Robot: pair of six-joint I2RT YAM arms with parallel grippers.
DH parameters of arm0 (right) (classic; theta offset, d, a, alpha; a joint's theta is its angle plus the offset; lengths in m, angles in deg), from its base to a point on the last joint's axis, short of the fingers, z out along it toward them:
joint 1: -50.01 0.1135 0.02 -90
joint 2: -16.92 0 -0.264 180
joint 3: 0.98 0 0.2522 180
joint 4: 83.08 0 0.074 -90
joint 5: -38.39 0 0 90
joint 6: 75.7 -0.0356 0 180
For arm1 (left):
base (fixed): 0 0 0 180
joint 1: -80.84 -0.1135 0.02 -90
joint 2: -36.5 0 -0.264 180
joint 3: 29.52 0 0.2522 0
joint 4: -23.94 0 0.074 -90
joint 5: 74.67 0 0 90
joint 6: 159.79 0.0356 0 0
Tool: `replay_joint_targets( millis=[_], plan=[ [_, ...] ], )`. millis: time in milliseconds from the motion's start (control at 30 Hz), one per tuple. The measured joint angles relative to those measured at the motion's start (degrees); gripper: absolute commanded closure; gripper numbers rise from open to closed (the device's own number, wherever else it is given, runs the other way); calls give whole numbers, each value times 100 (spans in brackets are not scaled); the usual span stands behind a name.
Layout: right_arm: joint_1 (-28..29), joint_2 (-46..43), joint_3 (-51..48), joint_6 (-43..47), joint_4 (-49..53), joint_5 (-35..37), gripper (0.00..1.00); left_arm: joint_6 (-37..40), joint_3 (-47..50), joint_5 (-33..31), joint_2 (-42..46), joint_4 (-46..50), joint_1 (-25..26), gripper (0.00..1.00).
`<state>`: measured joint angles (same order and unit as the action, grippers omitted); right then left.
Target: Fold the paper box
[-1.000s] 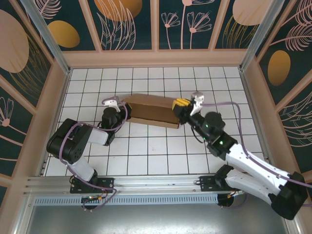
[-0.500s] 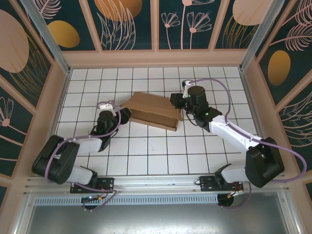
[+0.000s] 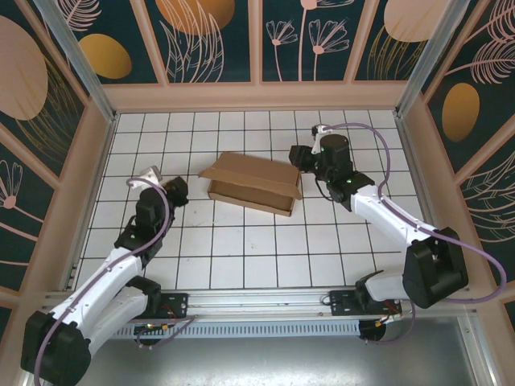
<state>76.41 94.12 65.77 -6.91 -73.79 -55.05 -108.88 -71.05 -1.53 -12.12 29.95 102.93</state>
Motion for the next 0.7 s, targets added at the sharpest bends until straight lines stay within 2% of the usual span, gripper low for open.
replay_joint_targets(
  millis=[100, 200, 333, 467, 567, 700],
  plan=[
    [-17, 61, -28, -94, 116, 109, 45, 352, -1119, 160, -828, 225, -144, 43],
    [-101, 105, -39, -385, 293, 264, 45, 529, -2280, 905, -2103, 197, -568, 38],
    [-385, 293, -7, -1034, 575, 295, 43, 496, -3217, 2341, -3805, 83, -1165, 40],
    [-505, 715, 210, -1681, 1075, 234, 41, 407, -3812, 3526, -5213, 184, -1349, 44],
    [-503, 798, 212, -1982, 1255, 107, 37, 367, -3838, 3980, -5593, 339, -1331, 43],
    [-503, 866, 199, -2162, 1241, -46, 36, 348, -3799, 4284, -5587, 367, -1318, 44]
  ],
)
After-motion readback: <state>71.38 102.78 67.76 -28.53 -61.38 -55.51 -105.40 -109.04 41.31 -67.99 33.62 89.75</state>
